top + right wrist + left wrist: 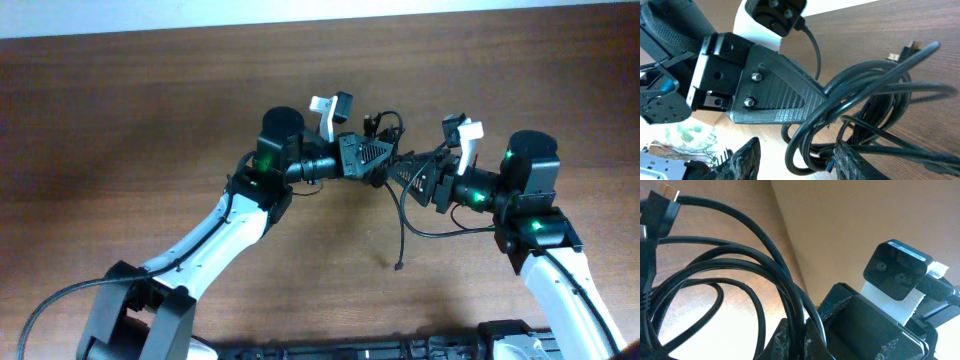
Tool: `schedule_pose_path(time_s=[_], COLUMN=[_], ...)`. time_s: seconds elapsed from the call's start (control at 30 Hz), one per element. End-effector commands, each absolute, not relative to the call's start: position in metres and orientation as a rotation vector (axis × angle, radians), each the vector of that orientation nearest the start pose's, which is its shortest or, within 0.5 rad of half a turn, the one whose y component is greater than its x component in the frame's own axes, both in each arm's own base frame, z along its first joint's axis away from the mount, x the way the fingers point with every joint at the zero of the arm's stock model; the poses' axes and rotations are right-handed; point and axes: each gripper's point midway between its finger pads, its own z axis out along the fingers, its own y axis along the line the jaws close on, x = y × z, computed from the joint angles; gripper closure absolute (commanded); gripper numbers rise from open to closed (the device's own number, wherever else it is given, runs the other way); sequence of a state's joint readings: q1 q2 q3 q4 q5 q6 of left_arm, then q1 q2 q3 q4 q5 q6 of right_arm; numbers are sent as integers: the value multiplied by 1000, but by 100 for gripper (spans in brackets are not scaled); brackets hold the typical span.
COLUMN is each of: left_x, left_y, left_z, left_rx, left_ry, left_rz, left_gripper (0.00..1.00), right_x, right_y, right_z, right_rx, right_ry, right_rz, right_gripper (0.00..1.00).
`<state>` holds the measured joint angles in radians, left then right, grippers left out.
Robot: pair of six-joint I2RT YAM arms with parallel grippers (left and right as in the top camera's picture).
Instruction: Untangle cables
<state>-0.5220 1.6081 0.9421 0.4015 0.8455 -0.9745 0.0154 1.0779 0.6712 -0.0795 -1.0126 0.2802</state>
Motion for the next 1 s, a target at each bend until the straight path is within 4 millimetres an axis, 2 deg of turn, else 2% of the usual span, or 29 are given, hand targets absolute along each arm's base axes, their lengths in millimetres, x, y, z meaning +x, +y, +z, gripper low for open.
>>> schedule_pose_path(time_s=[0.0, 0.1, 0.13, 0.23, 0.37, 0.43, 0.47, 0.53, 0.57, 0.63, 0.7, 0.73, 0.8, 0.83, 0.87, 0.9, 0.97], left_x=[313, 309, 309, 309, 308, 305, 305, 308, 313, 333, 347, 354, 368, 372, 378, 382, 385], left_y=[-333, -335, -336, -336, -338, -341, -341, -338, -333, -309, -282, -265, -233, -223, -203, -187, -166], left_z=[241, 256, 262, 262, 262, 263, 262, 250, 236, 193, 164, 156, 154, 157, 164, 174, 196], left_rx=[208, 239, 253, 255, 230, 251, 278, 361, 357, 286, 270, 273, 189, 179, 141, 125, 127], left_ry=[2130, 2078, 2051, 2048, 2060, 2052, 2043, 2035, 2074, 2205, 2282, 2298, 2310, 2301, 2286, 2255, 2188], left_rz=[-1806, -1869, -1882, -1882, -1895, -1896, -1876, -1772, -1698, -1456, -1251, -1185, -1138, -1122, -1089, -1063, -1024], left_gripper=[100, 100, 100, 100, 100, 100, 100, 100, 100, 100, 100, 97, 96, 95, 94, 90, 69], right_x=[284, 284, 284, 284, 284, 284, 286, 296, 303, 311, 315, 319, 321, 322, 321, 322, 321], right_y=[153, 153, 153, 153, 153, 152, 151, 141, 129, 103, 78, 60, 39, 33, 22, 19, 19], right_z=[236, 236, 236, 236, 236, 236, 234, 222, 206, 177, 158, 151, 148, 148, 148, 149, 150], right_rx=[-421, -421, -420, -420, -420, -419, -406, -320, -225, -60, 58, 122, 193, 212, 242, 251, 251], right_ry=[1941, 1942, 1943, 1943, 1943, 1943, 1949, 2011, 2082, 2208, 2281, 2297, 2299, 2297, 2292, 2285, 2283], right_rz=[1230, 1230, 1230, 1230, 1230, 1228, 1212, 1130, 1035, 841, 658, 533, 381, 340, 272, 250, 250], right_gripper=[53, 53, 57, 69, 70, 83, 96, 96, 96, 96, 96, 96, 96, 96, 96, 96, 96])
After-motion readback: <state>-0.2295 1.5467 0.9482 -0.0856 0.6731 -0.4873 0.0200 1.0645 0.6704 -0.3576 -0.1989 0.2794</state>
